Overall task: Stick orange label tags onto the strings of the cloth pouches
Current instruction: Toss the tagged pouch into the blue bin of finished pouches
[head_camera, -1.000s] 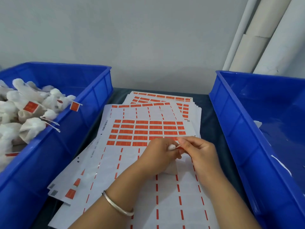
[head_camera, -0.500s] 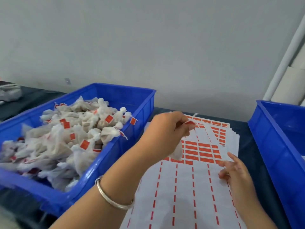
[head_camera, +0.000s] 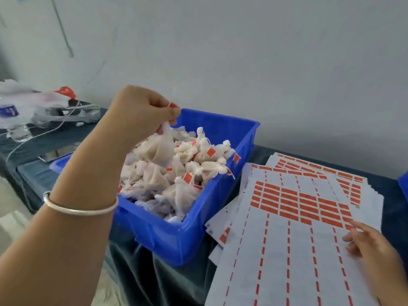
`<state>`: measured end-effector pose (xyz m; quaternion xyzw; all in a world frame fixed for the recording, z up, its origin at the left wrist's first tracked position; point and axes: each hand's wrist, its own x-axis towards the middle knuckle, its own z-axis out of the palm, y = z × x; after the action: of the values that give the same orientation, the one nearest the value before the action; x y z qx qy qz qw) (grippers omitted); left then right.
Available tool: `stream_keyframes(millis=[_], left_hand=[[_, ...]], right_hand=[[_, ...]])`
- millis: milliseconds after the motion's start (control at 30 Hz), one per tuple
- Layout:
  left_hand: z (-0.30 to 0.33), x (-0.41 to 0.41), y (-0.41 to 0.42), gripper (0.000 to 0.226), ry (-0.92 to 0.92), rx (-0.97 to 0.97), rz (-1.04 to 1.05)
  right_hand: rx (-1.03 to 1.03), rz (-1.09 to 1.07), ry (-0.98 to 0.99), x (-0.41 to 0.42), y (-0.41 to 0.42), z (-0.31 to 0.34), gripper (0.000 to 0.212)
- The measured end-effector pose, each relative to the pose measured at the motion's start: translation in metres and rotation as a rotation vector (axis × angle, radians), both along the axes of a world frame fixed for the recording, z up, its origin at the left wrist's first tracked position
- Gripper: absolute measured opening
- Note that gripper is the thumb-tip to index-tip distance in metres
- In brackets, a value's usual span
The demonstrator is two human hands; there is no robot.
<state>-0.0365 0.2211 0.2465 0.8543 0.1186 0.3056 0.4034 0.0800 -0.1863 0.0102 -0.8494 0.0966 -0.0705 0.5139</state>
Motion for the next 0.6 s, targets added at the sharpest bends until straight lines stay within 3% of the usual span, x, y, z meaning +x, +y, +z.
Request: stream_keyframes(millis=[133, 267, 467, 600], left_hand=[[-0.039, -0.01, 0.023, 0.023, 0.321, 0.146, 0.157], [-0.066, -0.01, 0.025, 0.021, 0.444, 0.099, 0.177], [-0.076, 0.0, 0.002, 0.014, 0.409, 0.056, 0.017], [-0.07, 0.005, -0.041, 0.016, 0.266, 0.2, -0.027]], right_hand=[[-0.082, 0.017, 0.03, -0.003, 0.003, 0.001, 0.019], [-0.237, 0.058, 0.055, -0.008, 0.009, 0.005, 0.02], [-0.735, 0.223, 0.041, -0.022, 0.026, 0.017, 0.018], [-0.825, 0.338, 0.134, -0.036, 0.036, 0.035, 0.007]])
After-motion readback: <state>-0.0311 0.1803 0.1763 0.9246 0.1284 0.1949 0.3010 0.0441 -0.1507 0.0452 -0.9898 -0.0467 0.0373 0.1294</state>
